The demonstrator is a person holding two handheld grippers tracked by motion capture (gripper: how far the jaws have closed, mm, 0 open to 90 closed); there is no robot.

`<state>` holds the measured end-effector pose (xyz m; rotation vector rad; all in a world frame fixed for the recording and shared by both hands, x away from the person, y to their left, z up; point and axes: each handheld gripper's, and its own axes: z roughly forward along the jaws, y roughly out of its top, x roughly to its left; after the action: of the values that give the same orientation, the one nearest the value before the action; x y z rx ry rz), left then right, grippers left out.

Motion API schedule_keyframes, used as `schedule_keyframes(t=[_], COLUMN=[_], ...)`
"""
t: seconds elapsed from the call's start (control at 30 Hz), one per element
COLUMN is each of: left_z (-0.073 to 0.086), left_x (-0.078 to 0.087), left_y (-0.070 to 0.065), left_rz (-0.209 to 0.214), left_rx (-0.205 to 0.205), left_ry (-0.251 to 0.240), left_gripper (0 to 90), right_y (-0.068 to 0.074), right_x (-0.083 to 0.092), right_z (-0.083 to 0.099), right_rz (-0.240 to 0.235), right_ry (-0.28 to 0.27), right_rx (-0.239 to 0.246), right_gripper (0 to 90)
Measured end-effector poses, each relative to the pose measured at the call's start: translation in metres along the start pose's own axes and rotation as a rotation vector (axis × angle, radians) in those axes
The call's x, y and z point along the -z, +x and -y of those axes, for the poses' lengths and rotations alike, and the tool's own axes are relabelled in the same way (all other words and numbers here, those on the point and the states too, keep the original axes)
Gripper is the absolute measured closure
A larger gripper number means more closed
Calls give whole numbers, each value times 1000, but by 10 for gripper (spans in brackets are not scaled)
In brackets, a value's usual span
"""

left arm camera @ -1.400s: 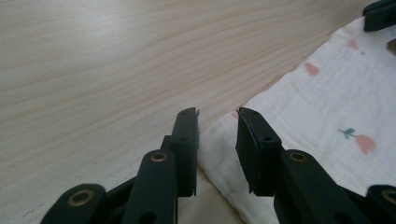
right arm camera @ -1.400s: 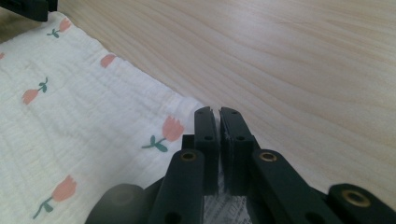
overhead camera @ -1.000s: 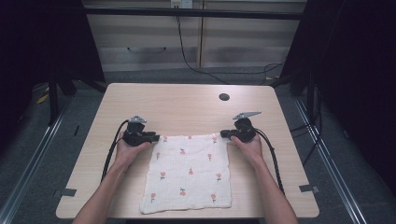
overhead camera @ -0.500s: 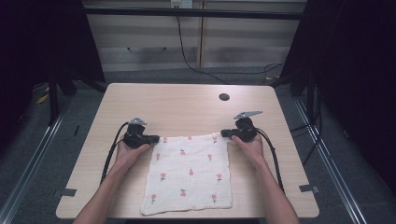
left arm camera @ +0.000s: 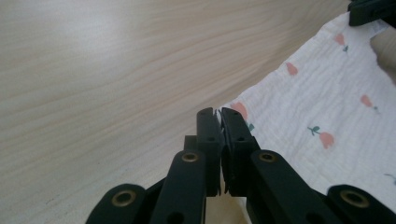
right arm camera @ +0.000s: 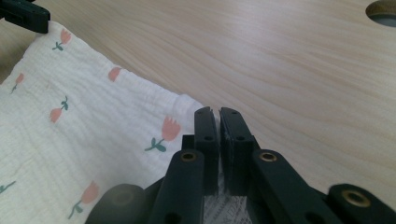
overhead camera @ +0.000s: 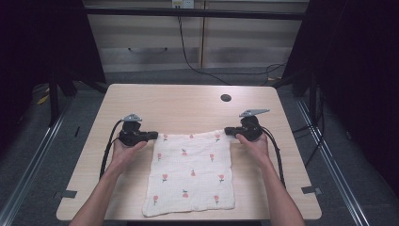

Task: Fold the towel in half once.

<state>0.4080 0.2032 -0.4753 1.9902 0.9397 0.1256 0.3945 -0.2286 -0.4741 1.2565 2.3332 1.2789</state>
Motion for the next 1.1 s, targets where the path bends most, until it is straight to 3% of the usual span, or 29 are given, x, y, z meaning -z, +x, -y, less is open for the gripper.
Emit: schedule_keyframes(t=[0.43,1.1], left_z=[-21,-61], left_x=[14,37], left_y=[-6,-17], left_rz=[8,16], left_rx=[-15,-53], left_ry=[-65,-168], left_gripper=[872,871], right_y=[0,1], right_x=[14,46], right_z=[-12,-52], right_rz=[8,39], right_ry=[-38,-122], right_rx=[18,54], right_gripper=[861,861])
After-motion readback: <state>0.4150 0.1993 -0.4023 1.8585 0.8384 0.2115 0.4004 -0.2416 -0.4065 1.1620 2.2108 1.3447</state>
